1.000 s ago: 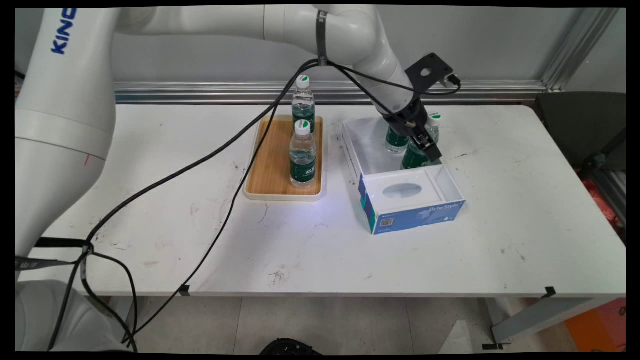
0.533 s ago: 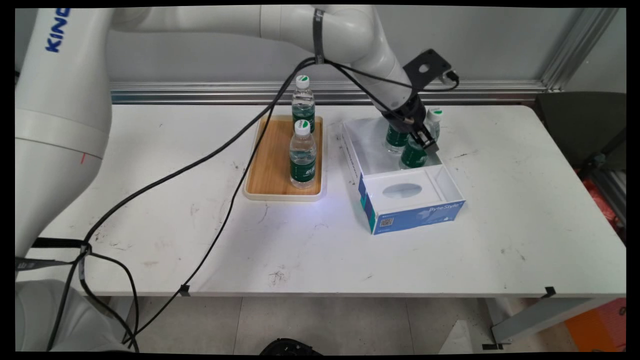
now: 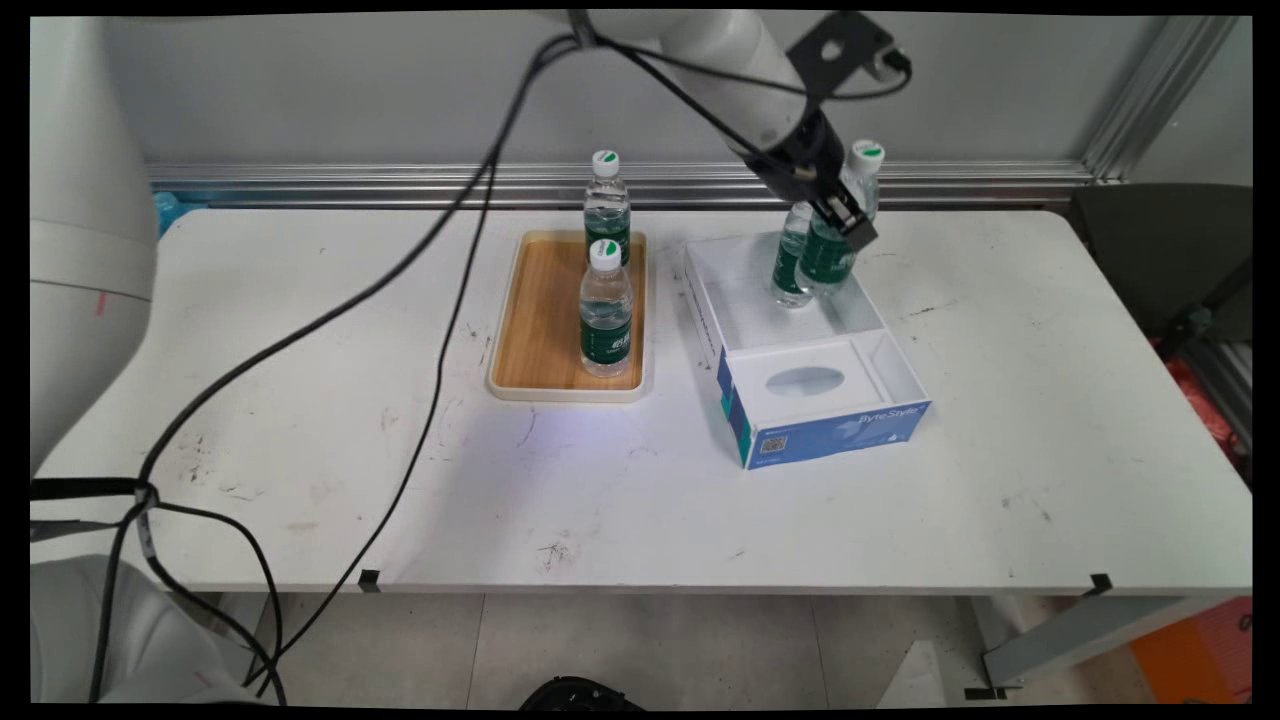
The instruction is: Place the picked object on the tray
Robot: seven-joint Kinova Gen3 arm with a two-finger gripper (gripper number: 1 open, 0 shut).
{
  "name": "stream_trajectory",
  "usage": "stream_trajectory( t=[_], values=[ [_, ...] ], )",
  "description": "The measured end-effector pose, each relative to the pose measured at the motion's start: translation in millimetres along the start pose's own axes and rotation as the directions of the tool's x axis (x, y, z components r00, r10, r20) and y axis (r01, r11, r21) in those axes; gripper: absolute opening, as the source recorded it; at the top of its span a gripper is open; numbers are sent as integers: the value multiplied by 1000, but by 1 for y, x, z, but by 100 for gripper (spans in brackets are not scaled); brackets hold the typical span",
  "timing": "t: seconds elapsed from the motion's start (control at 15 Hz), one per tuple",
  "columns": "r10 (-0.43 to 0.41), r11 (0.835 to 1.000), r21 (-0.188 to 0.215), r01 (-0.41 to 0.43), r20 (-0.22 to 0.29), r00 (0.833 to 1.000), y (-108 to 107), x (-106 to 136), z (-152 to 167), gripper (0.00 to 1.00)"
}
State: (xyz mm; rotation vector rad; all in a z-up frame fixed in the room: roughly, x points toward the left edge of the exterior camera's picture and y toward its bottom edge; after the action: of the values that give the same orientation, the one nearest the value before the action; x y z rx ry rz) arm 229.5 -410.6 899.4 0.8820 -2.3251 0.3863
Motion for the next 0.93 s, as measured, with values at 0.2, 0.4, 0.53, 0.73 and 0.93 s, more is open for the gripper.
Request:
stream_trajectory(
  t=[0.2,0.4,0.53,0.73,0.93],
  values=[
    [4,1000,1,-4,-19,1000,0,6,-28,0],
    [9,1000,-1,-9,-33,999,-1,10,-62,0],
    [14,1000,-2,-14,-41,999,-1,12,-85,0],
    [18,1000,2,-18,-51,999,-6,10,-125,0],
    [15,1000,13,-15,-53,998,-17,1,-168,0]
  ],
)
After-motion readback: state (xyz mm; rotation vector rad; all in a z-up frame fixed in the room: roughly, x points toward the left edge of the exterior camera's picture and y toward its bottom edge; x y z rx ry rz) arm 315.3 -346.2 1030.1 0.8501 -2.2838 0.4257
